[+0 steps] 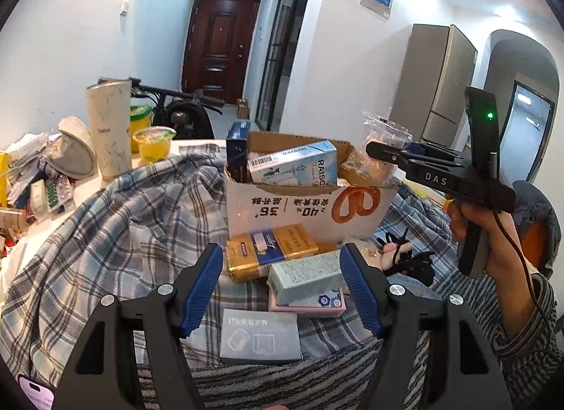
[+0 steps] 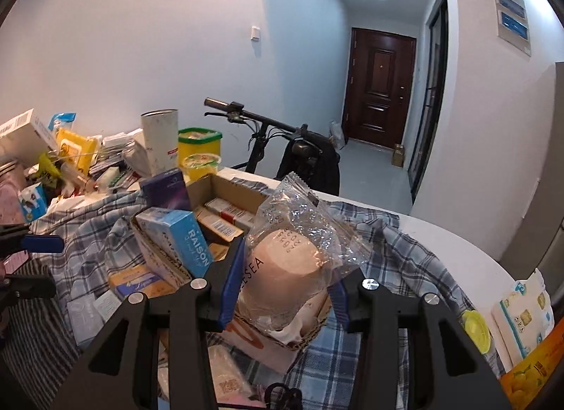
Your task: Organize objects
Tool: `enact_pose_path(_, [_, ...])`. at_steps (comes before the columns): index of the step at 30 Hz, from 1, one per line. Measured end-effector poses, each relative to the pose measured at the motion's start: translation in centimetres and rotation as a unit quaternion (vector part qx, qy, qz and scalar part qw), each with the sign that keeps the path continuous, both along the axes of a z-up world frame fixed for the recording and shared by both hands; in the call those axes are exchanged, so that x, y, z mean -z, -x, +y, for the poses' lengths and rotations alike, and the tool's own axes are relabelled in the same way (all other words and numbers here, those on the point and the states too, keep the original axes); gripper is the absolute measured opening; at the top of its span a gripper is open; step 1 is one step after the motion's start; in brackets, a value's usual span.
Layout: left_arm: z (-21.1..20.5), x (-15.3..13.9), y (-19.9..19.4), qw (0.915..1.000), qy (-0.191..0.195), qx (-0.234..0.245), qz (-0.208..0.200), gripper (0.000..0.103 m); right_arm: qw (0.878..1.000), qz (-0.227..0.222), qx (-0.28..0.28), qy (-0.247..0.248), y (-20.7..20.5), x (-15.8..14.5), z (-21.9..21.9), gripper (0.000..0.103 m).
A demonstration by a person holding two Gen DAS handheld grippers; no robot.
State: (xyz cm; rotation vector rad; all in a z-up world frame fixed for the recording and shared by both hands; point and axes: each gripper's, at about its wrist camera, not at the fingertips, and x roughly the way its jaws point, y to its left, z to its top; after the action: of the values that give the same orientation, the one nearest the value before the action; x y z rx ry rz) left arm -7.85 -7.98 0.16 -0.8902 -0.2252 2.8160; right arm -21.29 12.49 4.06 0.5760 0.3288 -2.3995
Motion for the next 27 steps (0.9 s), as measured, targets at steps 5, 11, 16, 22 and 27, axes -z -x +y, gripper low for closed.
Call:
enact_pose_path(5, [1.5, 0.6, 0.4, 0.9991, 0.022, 0.029, -0.02, 0.087, 1.0, 0.003, -0.004, -0.019, -0.2, 0.7, -0.6, 0.042])
enact_pose_path(11, [1.6, 0.9, 0.5, 0.999, 0.022, 0.031, -0.026, 0.087, 0.999, -0.005, 0.009, -0.045, 0.1, 1.7, -1.0, 0.052])
enact_pose_path(16, [1.6, 1.1, 0.6, 0.9987, 0.023, 0.029, -0.035, 0.087, 0.999, 0.006, 0.025, -0.034, -0.4, 1.4, -0.5, 0.103])
enact_pose_path(22, [1.6, 1.1, 0.6, 0.9987, 0.027, 0.028, -0.032, 0.087, 0.997, 0.034, 0.074, 0.012, -0.8, -0.2, 1.7, 0.103])
enact_pose_path(27, [2.1, 0.8, 0.5, 0.9987, 0.034, 0.027, -0.027, 0.088, 0.994, 0.025, 0.09, 0.051, -0.5, -0.9, 3.3, 0.103])
